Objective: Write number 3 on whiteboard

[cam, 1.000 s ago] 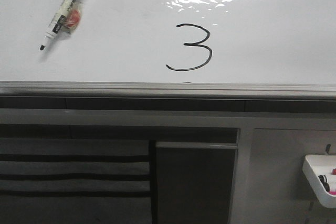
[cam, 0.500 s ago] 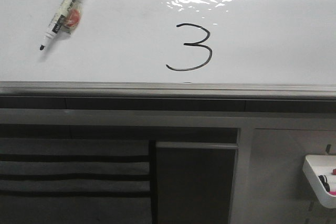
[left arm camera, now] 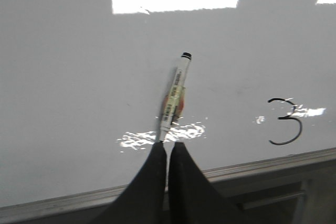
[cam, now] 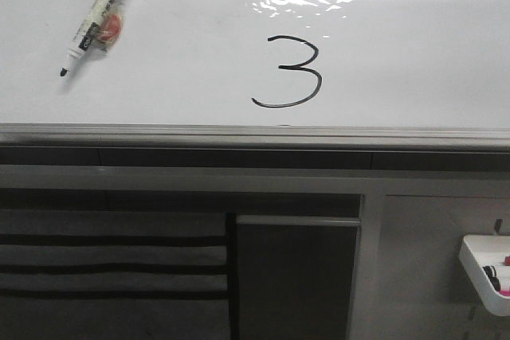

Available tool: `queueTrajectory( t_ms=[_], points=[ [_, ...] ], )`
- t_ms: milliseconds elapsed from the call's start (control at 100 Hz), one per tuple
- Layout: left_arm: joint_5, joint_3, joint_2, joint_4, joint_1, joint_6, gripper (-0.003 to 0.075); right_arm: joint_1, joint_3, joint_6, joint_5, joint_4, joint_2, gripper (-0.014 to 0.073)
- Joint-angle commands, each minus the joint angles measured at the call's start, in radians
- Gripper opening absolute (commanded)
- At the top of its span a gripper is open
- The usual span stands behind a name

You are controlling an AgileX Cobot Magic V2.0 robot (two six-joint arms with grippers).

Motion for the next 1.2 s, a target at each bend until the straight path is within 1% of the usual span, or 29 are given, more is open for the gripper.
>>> queueTrajectory(
  t_ms=[0, 230, 420, 520, 570, 760, 1190],
  points=[
    [-0.084, 0.018, -0.038, 0.048, 0.04, -0.003, -0.0018, -0.004, -0.025, -0.002, -0.089, -0.005, 0.01, -0.0068],
    [-0.129, 0.173, -0.176, 0.047, 0.13, -0.003, -0.0018, -0.004, -0.025, -0.002, -0.089, -0.005, 0.01, -0.0068],
    [-0.256, 0.267, -0.182, 0.045, 0.151, -0.003, -0.0018, -0.004, -0.025, -0.002, -0.089, -0.005, 0.01, -0.0068],
    [-0.353, 0.327, -0.187, 0.042, 0.152, -0.003, -0.0018, -0.004, -0.025, -0.002, -0.089, -0.005, 0.01, -0.0068],
    [-0.315, 0.321, -0.194, 0.042, 0.162, -0.003, -0.0018, -0.004, -0.025, -0.002, -0.089, -0.005, 0.01, -0.0068],
    [-0.307, 0.323, -0.237, 0.043, 0.198, -0.003, -0.0018, -0.004, -0.025, -0.002, -0.085, -0.005, 0.01, -0.0068],
    [-0.307, 0.323, -0.237, 0.032, 0.198, -0.003, -0.0018, -0.004, -0.025, -0.002, -0.086, -0.005, 0.01, -0.0068]
  ],
)
